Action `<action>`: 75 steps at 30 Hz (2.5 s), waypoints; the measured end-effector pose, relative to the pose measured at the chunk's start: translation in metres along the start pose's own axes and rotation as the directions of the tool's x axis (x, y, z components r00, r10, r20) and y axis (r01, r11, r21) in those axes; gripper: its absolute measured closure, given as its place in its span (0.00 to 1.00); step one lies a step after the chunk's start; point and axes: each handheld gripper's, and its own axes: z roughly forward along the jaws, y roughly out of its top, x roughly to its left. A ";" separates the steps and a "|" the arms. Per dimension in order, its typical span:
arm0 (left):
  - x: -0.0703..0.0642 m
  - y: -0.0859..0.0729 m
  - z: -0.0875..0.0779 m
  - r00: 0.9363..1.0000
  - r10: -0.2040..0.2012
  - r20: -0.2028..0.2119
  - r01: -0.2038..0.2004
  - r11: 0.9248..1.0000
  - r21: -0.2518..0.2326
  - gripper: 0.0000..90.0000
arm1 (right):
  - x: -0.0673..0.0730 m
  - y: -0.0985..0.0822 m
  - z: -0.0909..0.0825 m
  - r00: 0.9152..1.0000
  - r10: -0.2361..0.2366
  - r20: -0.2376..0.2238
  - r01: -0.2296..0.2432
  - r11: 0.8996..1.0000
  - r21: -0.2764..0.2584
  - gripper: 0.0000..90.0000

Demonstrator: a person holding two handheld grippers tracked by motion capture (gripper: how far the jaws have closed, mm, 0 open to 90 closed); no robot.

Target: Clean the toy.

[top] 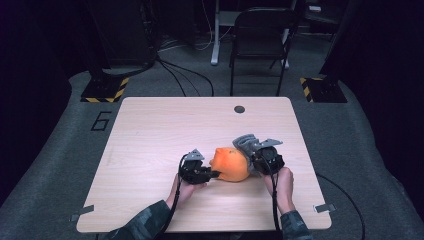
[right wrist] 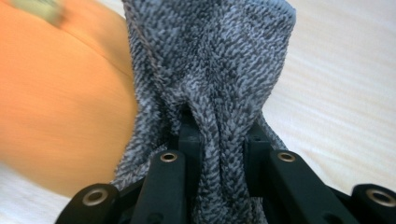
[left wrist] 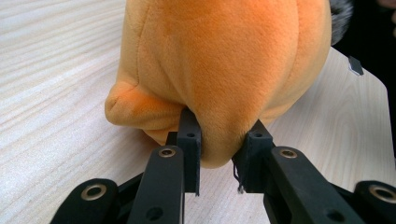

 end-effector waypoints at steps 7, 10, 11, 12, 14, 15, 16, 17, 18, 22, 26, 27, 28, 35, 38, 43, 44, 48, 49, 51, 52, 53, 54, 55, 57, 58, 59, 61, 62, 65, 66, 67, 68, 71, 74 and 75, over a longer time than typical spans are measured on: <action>0.000 0.000 0.000 1.000 0.002 -0.003 -0.002 1.000 -0.001 0.83 | -0.007 -0.014 0.030 1.000 -0.009 0.021 0.007 0.995 0.099 0.84; 0.000 0.000 0.000 1.000 0.001 -0.001 -0.001 1.000 -0.004 0.83 | -0.006 -0.017 0.038 1.000 -0.014 0.026 0.010 0.991 0.135 0.84; 0.000 0.000 0.000 1.000 0.000 -0.001 0.000 1.000 -0.004 0.82 | -0.007 -0.016 0.039 0.999 -0.018 0.030 0.014 0.990 0.139 0.84; 0.000 0.000 0.000 1.000 0.000 -0.001 0.000 1.000 -0.004 0.82 | -0.007 -0.016 0.039 0.999 -0.018 0.030 0.014 0.990 0.139 0.84; 0.001 0.000 -0.001 1.000 -0.007 -0.004 0.007 1.000 -0.002 0.82 | -0.008 -0.014 0.033 0.999 -0.017 0.037 0.012 0.992 0.125 0.84; 0.003 0.000 -0.001 1.000 -0.006 -0.001 0.006 1.000 -0.001 0.82 | -0.010 -0.009 0.021 0.999 -0.016 0.049 0.011 0.996 0.093 0.84; 0.003 0.000 -0.001 1.000 -0.006 -0.001 0.006 1.000 -0.001 0.82 | -0.010 -0.009 0.021 0.999 -0.016 0.049 0.011 0.996 0.093 0.84; 0.003 0.000 -0.001 1.000 -0.008 -0.003 0.008 1.000 -0.003 0.82 | -0.011 -0.002 0.000 0.999 -0.003 0.055 0.002 1.000 0.029 0.84; 0.003 0.000 -0.001 1.000 -0.007 -0.003 0.007 1.000 -0.002 0.82 | -0.011 0.000 -0.007 0.999 0.001 0.053 -0.001 1.000 0.002 0.84; 0.002 0.000 0.000 1.000 -0.006 -0.007 0.006 1.000 -0.004 0.82 | -0.001 0.015 -0.049 1.000 -0.008 0.002 0.008 0.993 -0.122 0.85; 0.003 0.000 0.000 1.000 0.003 -0.006 -0.003 1.000 -0.003 0.82 | 0.013 0.021 -0.058 0.998 -0.032 -0.060 0.023 0.990 -0.140 0.85; 0.003 0.000 0.000 1.000 0.003 -0.006 -0.003 1.000 0.001 0.82 | 0.025 0.022 -0.052 0.994 -0.047 -0.096 0.037 0.994 -0.104 0.85; 0.003 0.000 0.000 1.000 0.005 -0.007 -0.005 1.000 0.004 0.82 | 0.030 0.021 -0.044 0.994 -0.062 -0.095 0.053 0.995 -0.086 0.85; 0.005 0.000 0.002 1.000 0.023 0.005 -0.023 1.000 -0.007 0.72 | 0.033 0.011 -0.016 0.995 -0.088 -0.045 0.087 0.996 -0.024 0.87; 0.007 0.000 0.002 0.999 0.040 0.016 -0.040 0.999 -0.014 0.56 | 0.031 0.010 -0.015 0.995 -0.087 -0.045 0.086 0.996 -0.022 0.87; 0.011 0.002 -0.001 0.991 0.134 0.008 -0.134 0.991 -0.013 0.35 | 0.027 0.008 -0.012 0.996 -0.084 -0.042 0.083 0.996 -0.027 0.87; 0.010 0.003 -0.002 0.986 0.169 -0.008 -0.169 0.986 -0.004 0.35 | 0.027 0.008 -0.012 0.996 -0.084 -0.042 0.083 0.996 -0.027 0.87; 0.010 0.003 -0.007 0.962 0.264 -0.067 -0.265 0.964 -0.013 0.23 | 0.027 0.008 -0.012 0.996 -0.074 -0.045 0.073 0.997 -0.021 0.87; 0.013 0.002 -0.007 0.952 0.301 -0.060 -0.301 0.954 0.002 0.21 | 0.026 0.008 -0.011 0.996 -0.083 -0.043 0.082 0.996 -0.029 0.87; 0.015 0.001 -0.003 0.941 0.334 -0.053 -0.334 0.942 0.022 0.18 | 0.025 0.008 -0.010 0.996 -0.082 -0.046 0.080 0.996 -0.028 0.87; 0.015 0.001 -0.003 0.941 0.334 -0.053 -0.334 0.942 0.022 0.17 | 0.025 0.008 -0.010 0.996 -0.082 -0.046 0.080 0.996 -0.028 0.87; 0.018 0.000 0.001 0.930 0.361 -0.064 -0.359 0.932 0.040 0.18 | 0.025 0.008 -0.010 0.997 -0.070 -0.045 0.069 0.997 -0.020 0.87; 0.018 0.000 0.001 0.930 0.361 -0.064 -0.359 0.932 0.040 0.17 | 0.025 0.008 -0.010 0.997 -0.070 -0.045 0.069 0.997 -0.020 0.87; 0.020 0.000 0.005 0.926 0.371 -0.066 -0.370 0.928 0.040 0.17 | 0.023 0.008 -0.009 0.996 -0.072 -0.048 0.071 0.997 -0.021 0.87; 0.020 -0.001 0.009 0.920 0.384 -0.072 -0.381 0.923 0.055 0.17 | 0.022 0.008 -0.008 0.996 -0.070 -0.051 0.069 0.997 -0.018 0.87; 0.020 -0.001 0.009 0.920 0.384 -0.072 -0.381 0.923 0.055 0.17 | 0.022 0.008 -0.008 0.996 -0.070 -0.051 0.069 0.997 -0.018 0.87; 0.020 -0.001 0.012 0.905 0.416 -0.086 -0.410 0.909 0.081 0.17 | 0.021 0.008 -0.008 0.996 -0.070 -0.055 0.069 0.997 -0.014 0.87; 0.021 -0.001 0.014 0.901 0.425 -0.086 -0.419 0.904 0.082 0.17 | 0.021 0.008 -0.007 0.996 -0.066 -0.051 0.065 0.998 -0.022 0.87; 0.022 -0.001 0.015 0.897 0.433 -0.086 -0.427 0.901 0.082 0.17 | 0.021 0.008 -0.007 0.996 -0.067 -0.051 0.066 0.998 -0.019 0.87; 0.020 0.000 0.016 0.886 0.455 -0.088 -0.449 0.890 0.079 0.17 | 0.021 0.008 -0.007 0.996 -0.072 -0.055 0.071 0.997 -0.018 0.87; 0.020 0.000 0.016 0.886 0.455 -0.088 -0.449 0.890 0.079 0.17 | 0.021 0.008 -0.007 0.996 -0.072 -0.055 0.071 0.997 -0.018 0.87; 0.019 0.000 0.019 0.875 0.475 -0.091 -0.468 0.880 0.081 0.18 | 0.021 0.008 -0.006 0.996 -0.069 -0.049 0.068 0.998 -0.018 0.87; 0.019 0.000 0.019 0.875 0.475 -0.091 -0.468 0.880 0.081 0.19 | 0.021 0.008 -0.006 0.996 -0.069 -0.049 0.068 0.998 -0.018 0.87; 0.017 -0.002 0.021 0.866 0.495 -0.072 -0.490 0.869 0.074 0.30 | 0.020 0.008 -0.005 0.996 -0.064 -0.055 0.063 0.998 -0.021 0.87; 0.016 -0.002 0.022 0.859 0.504 -0.093 -0.499 0.863 0.077 0.43 | 0.020 0.007 -0.005 0.997 -0.061 -0.054 0.060 0.998 -0.021 0.87; 0.014 -0.003 0.022 0.853 0.512 -0.099 -0.508 0.859 0.068 0.48 | 0.019 0.008 -0.005 0.997 -0.054 -0.063 0.053 0.998 -0.019 0.87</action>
